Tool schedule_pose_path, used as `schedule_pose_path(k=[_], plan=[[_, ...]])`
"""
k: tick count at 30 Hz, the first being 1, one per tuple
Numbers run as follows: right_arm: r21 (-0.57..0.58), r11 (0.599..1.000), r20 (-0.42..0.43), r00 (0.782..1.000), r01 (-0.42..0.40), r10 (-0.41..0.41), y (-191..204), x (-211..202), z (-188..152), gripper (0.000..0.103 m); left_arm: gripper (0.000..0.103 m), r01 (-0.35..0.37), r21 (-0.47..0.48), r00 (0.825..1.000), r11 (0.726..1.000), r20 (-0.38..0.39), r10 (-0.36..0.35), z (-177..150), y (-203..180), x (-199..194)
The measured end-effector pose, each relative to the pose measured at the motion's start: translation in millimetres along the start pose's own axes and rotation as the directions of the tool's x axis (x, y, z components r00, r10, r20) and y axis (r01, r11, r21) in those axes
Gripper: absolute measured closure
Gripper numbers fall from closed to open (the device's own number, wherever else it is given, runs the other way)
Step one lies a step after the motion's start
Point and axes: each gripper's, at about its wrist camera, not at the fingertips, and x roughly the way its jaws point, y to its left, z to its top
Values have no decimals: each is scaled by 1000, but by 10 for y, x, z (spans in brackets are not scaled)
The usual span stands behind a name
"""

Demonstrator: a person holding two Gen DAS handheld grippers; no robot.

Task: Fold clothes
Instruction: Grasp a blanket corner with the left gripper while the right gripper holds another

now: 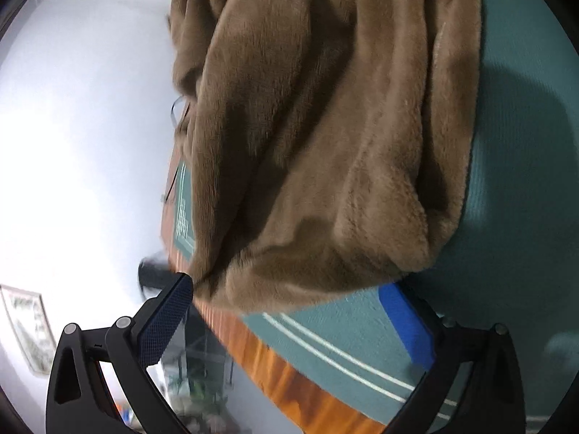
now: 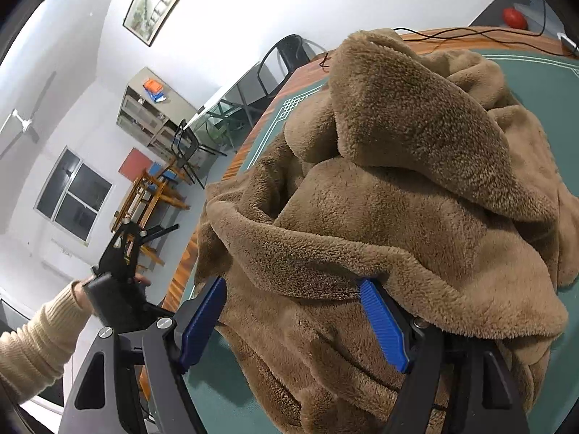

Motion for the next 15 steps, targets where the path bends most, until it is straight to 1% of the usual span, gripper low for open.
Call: schedule_pose_path(k=[2, 3, 5, 7, 8, 9, 10, 11, 13, 14, 15], plan=[[13, 1000, 2, 1000, 1, -1, -33, -27, -15, 25, 0, 0, 48, 1000, 999, 14, 0, -12, 61, 83], [21, 1000, 4, 1000, 0, 0, -48, -37, -22, 25, 0, 10, 63, 1000, 998, 27, -12, -13, 97, 111], [26, 1000, 19, 1000, 9, -10, -46, -129, -40, 25, 0, 51, 72, 997, 996, 46, -55, -9, 188, 152], [12, 999, 49, 998, 38, -38, -11, -324, -76, 25, 0, 101, 55, 994, 993, 42, -103, 1, 291, 200], [-8, 998, 65, 996, 67, -67, 30, -406, -92, 25, 0, 127, 44, 991, 991, 40, -129, -2, 348, 226], [-40, 992, 83, 990, 117, -113, 70, -543, -133, 25, 1, 151, 33, 988, 988, 38, -153, -6, 402, 250], [-71, 983, 102, 982, 167, -159, 111, -680, -174, 25, 1, 175, 16, 984, 984, 34, -176, -10, 450, 272], [-107, 969, 119, 971, 222, -210, 155, -796, -228, 25, 5, 216, -13, 976, 976, 25, -216, -15, 522, 303], [-195, 917, 142, 935, 349, -326, 256, -955, -377, 25, 22, 301, -62, 954, 952, 15, -300, -24, 640, 346], [-237, 881, 158, 911, 410, -381, 307, -1035, -452, 25, 55, 353, -95, 935, 931, 19, -353, -23, 703, 370], [-279, 844, 166, 888, 459, -428, 348, -1089, -539, 25, 83, 382, -119, 924, 916, 12, -383, -16, 738, 406]])
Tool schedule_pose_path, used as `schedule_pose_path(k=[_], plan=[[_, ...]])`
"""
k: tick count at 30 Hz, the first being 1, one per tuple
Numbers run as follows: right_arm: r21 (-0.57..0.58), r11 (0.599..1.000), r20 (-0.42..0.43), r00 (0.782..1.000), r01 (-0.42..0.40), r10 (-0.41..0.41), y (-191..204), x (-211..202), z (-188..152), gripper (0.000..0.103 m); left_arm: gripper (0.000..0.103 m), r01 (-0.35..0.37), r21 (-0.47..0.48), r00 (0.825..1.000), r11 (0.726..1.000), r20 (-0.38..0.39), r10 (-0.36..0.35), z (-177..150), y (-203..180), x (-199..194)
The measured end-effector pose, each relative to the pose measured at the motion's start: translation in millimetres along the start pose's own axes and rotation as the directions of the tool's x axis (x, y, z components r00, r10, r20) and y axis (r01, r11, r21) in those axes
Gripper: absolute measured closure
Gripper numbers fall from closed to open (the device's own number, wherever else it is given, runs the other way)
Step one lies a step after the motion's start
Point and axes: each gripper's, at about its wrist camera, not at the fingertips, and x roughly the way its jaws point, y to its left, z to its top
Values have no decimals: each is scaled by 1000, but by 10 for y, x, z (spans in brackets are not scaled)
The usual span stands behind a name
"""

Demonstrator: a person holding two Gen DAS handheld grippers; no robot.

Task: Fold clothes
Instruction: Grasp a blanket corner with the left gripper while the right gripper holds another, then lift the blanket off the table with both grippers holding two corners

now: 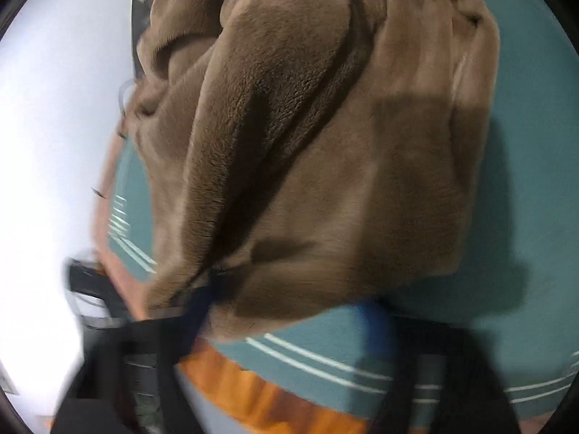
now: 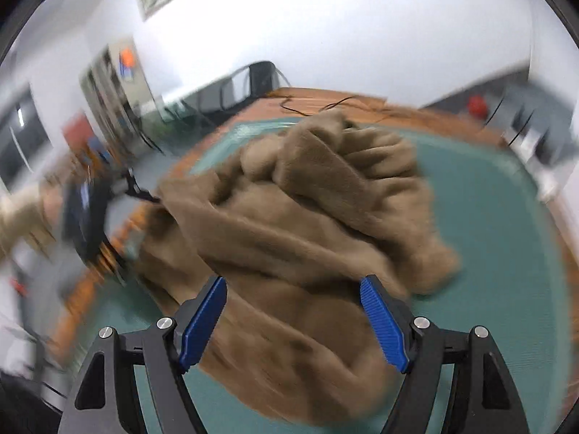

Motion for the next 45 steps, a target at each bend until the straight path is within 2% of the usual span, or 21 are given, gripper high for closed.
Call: schedule_pose_path(k=[2, 6, 8, 12, 14, 17, 18, 20, 22, 23, 24, 25, 27, 28, 31, 33, 36, 38, 39, 41, 45], plan=[[-116, 991, -40, 997, 61, -66, 106, -65, -193, 25, 85, 14, -11, 1000, 1000, 3, -14, 20, 54, 14], [-350, 934, -127, 984, 76, -128, 431, 2, -525, 25, 86, 27, -24, 1000, 999, 9, -26, 40, 168, 25], [-461, 881, -126, 975, 107, -184, 535, 78, -672, 25, 86, 26, -28, 1000, 999, 12, -26, 42, 226, 24], [-669, 717, -57, 948, 197, -313, 658, 325, -914, 25, 86, 6, -21, 1000, 1000, 22, -6, 49, 310, 19], [-712, 677, -58, 945, 186, -322, 656, 401, -971, 25, 86, -8, -13, 1000, 1000, 28, 8, 52, 338, 18], [-745, 646, -65, 945, 167, -320, 600, 487, -972, 25, 86, -13, -19, 999, 1000, 37, 14, 62, 428, 20], [-741, 656, -91, 946, 145, -311, 568, 519, -948, 25, 86, -10, -26, 999, 1000, 38, 11, 68, 462, 21], [-703, 705, -152, 949, 93, -277, 488, 557, -859, 25, 86, -5, -45, 999, 999, 40, 7, 86, 540, 23], [-629, 776, -229, 944, 43, -238, 393, 578, -776, 26, 86, 5, -78, 999, 997, 41, -1, 99, 634, 25], [-588, 809, -263, 942, 15, -209, 349, 576, -751, 41, 86, 8, -95, 999, 995, 41, -5, 107, 679, 25], [-554, 833, -284, 941, -2, -186, 318, 566, -733, 62, 86, 8, -109, 999, 994, 42, -3, 114, 717, 26], [-534, 846, -283, 942, -1, -178, 308, 545, -727, 70, 86, 8, -124, 999, 992, 43, -2, 122, 755, 26], [-497, 868, -270, 948, 10, -165, 291, 490, -706, 87, 86, -3, -150, 999, 989, 40, 9, 150, 814, 21], [-481, 876, -242, 956, 28, -164, 283, 435, -676, 89, 86, -16, -162, 999, 987, 37, 23, 167, 841, 10], [-401, 912, -146, 977, 84, -154, 186, 212, -523, 92, 86, -48, -211, 998, 976, 39, 57, 211, 923, -60], [-350, 927, -55, 985, 137, -166, 100, 4, -399, 93, 88, -58, -279, 996, 959, 53, 76, 237, 1024, -166], [-273, 941, 68, 980, 200, -188, -84, -261, -249, 93, 89, -59, -403, 989, 913, 97, 107, 276, 1225, -416], [-219, 947, 144, 968, 234, -206, -214, -425, -156, 93, 90, -46, -494, 980, 868, 145, 134, 320, 1362, -654], [-187, 950, 184, 959, 250, -216, -289, -524, -111, 93, 90, -38, -531, 974, 846, 169, 151, 380, 1425, -783], [-120, 953, 257, 936, 279, -241, -423, -748, -7, 93, 90, -21, -604, 955, 797, 224, 195, 718, 1574, -1111], [-14, 951, 399, 874, 308, -277, -574, -1358, 175, 94, 91, 19, -703, 902, 711, 319, 290, 303, 921, -1597]])
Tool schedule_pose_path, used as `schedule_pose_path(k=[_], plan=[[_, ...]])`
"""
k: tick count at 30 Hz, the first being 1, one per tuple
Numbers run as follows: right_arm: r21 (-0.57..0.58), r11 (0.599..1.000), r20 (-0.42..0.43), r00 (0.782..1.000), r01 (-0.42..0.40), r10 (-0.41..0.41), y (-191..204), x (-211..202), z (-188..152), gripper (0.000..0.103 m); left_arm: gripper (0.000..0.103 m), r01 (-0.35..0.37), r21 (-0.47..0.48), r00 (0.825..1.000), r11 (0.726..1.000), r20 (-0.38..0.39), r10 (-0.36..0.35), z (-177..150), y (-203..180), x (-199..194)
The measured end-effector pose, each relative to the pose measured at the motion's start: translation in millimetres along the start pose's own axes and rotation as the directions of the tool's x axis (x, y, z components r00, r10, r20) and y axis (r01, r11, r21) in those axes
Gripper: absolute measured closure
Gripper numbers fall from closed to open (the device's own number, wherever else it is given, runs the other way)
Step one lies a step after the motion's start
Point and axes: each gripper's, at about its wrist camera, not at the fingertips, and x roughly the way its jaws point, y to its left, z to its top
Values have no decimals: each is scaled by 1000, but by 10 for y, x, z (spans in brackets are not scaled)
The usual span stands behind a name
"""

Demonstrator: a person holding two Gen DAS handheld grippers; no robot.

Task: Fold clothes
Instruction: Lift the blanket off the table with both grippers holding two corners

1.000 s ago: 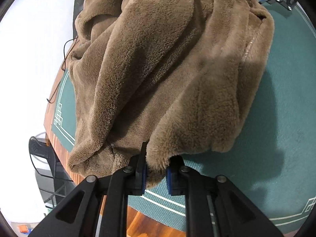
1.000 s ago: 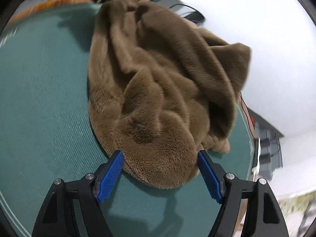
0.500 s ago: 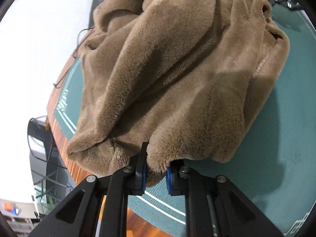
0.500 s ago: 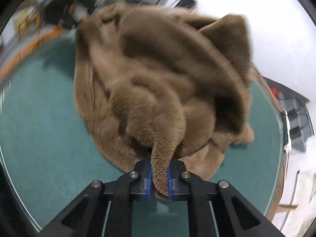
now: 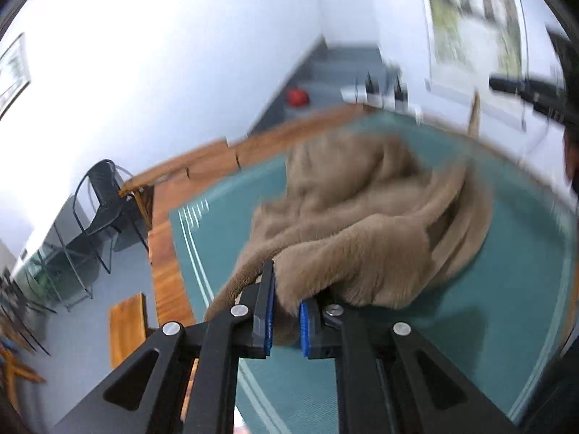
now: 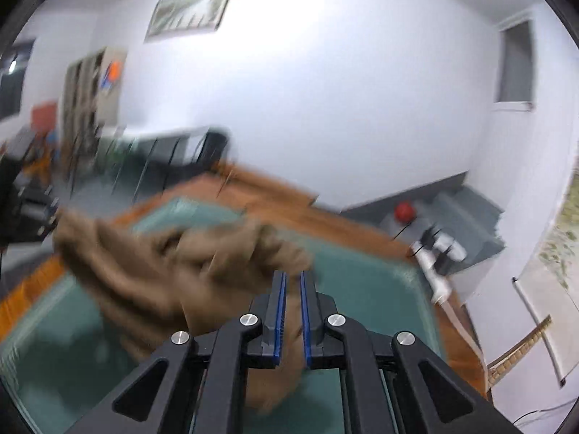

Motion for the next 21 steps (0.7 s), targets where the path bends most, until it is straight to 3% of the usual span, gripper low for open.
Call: schedule_pose_path(k=[4, 6, 7, 8, 9, 11, 17, 21], plan=[[59, 995, 69, 995, -80, 76, -292, -247, 264, 94, 91, -27, -10, 995, 1000, 98, 28, -75, -537, -593], [71, 984, 41, 986, -164, 161, -363, -215, 228, 92, 91, -48, -5, 991, 999, 125, 49, -140, -726, -843], [49, 986, 24, 988, -156, 155, -355, -183, 172, 89, 91, -64, -3, 990, 998, 128, 64, -100, -771, -874], [25, 988, 4, 988, -155, 155, -336, -158, 98, 77, 91, -78, -3, 988, 997, 131, 78, -64, -810, -907], [-2, 986, -26, 986, -165, 165, -286, -147, -30, 44, 91, -83, -15, 987, 996, 133, 84, -47, -828, -946], [-36, 981, -88, 979, -190, 186, -170, -110, -333, 0, 91, -91, -36, 985, 995, 141, 96, -10, -856, -1017], [-93, 960, -293, 929, -264, 228, 93, 228, -1095, 0, 91, -114, -52, 976, 992, 179, 122, 124, -969, -1166], [-110, 958, -366, 906, -266, 210, 212, 641, -1305, 0, 91, -115, -55, 973, 992, 197, 124, 237, -1025, -1262]])
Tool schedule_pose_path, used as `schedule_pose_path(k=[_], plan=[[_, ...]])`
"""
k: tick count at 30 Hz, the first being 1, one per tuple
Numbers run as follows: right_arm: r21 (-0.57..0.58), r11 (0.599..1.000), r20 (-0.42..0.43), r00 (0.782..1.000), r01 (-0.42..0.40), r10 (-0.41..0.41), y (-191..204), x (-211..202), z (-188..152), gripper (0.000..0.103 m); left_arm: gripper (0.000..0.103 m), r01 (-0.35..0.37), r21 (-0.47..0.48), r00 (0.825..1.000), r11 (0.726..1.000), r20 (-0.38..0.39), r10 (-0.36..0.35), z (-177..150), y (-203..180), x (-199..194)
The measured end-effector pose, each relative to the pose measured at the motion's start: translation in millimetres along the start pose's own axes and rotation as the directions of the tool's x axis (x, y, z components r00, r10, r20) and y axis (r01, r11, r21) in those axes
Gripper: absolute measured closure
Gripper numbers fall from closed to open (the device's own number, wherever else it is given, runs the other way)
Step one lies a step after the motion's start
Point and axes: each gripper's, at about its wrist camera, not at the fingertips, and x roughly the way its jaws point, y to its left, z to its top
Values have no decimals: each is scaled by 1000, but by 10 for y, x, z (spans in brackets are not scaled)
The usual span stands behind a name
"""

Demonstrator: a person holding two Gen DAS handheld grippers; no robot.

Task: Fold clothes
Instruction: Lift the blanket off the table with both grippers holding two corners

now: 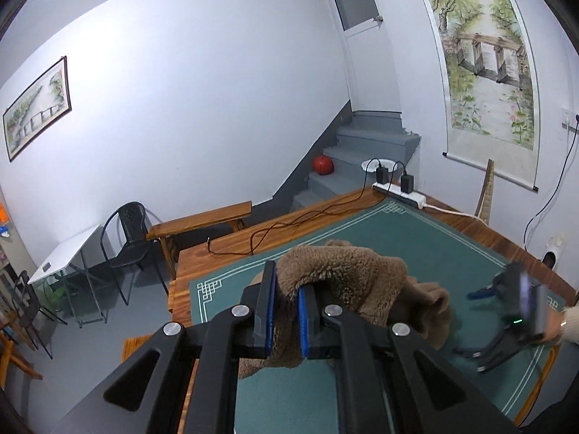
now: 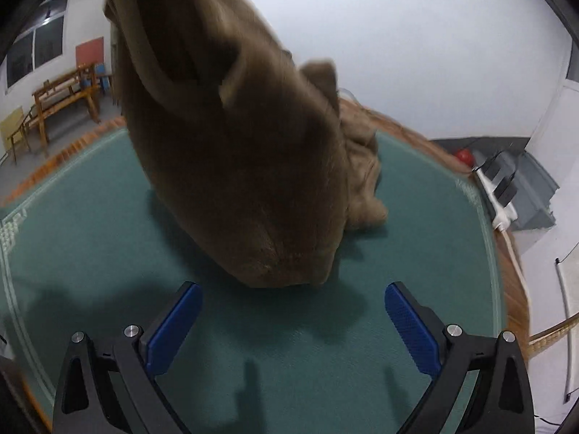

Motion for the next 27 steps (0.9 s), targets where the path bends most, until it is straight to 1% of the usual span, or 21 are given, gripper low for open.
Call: schedule_pose_path(k=[2, 4, 5, 7, 8, 9, 12, 14, 15, 17, 19, 21, 24, 25, 27], plan=[[37, 999, 3, 1000, -19, 19, -15, 147, 87, 0, 91, -3, 8, 1000, 1000, 2, 3, 40, -28, -22], [89, 994, 16, 998, -69, 68, -48, 267, 229, 1, 91, -11, 8, 1000, 1000, -5, 11, 63, -35, -18], [118, 988, 23, 995, -98, 96, -64, 321, 302, 3, 91, -15, 7, 1000, 1000, -9, 15, 74, -36, -16], [169, 977, 36, 991, -131, 126, -69, 382, 433, 40, 91, -24, -7, 1000, 1000, -15, 24, 94, -22, -10], [188, 974, 32, 992, -125, 121, -60, 405, 489, 79, 91, -29, -14, 999, 999, -18, 29, 104, -15, -8], [207, 971, 40, 993, -116, 110, -58, 403, 537, 82, 91, -34, -21, 999, 999, -21, 33, 114, -8, -5], [253, 965, 103, 994, -62, 37, -125, 240, 628, 86, 91, -43, -38, 999, 998, -22, 43, 151, -3, -26], [295, 955, 157, 987, -25, -23, -260, 25, 679, 87, 91, -45, -41, 999, 998, -8, 45, 196, -32, -81], [315, 949, 188, 980, -1, -61, -346, -105, 712, 88, 91, -44, -41, 999, 998, -1, 44, 219, -51, -106], [353, 934, 250, 957, 50, -146, -524, -402, 778, 89, 91, -41, -40, 999, 998, 23, 42, 289, -113, -184], [384, 918, 309, 924, 95, -225, -676, -711, 858, 89, 91, -35, -40, 998, 999, 54, 37, 369, -176, -287], [409, 902, 364, 882, 136, -299, -817, -1025, 952, 89, 91, -23, -42, 995, 999, 96, 27, 470, -235, -422], [418, 891, 433, 823, 178, -367, -947, -1451, 1084, 89, 91, -9, -47, 988, 999, 156, 16, 629, -320, -639], [427, 886, 455, 803, 181, -384, -964, -1630, 1064, 89, 91, -10, -47, 984, 999, 180, 18, 670, -346, -712], [446, 875, 500, 757, 191, -420, -994, -1988, 1031, 89, 91, -29, -50, 968, 998, 249, 41, 767, -380, -923]])
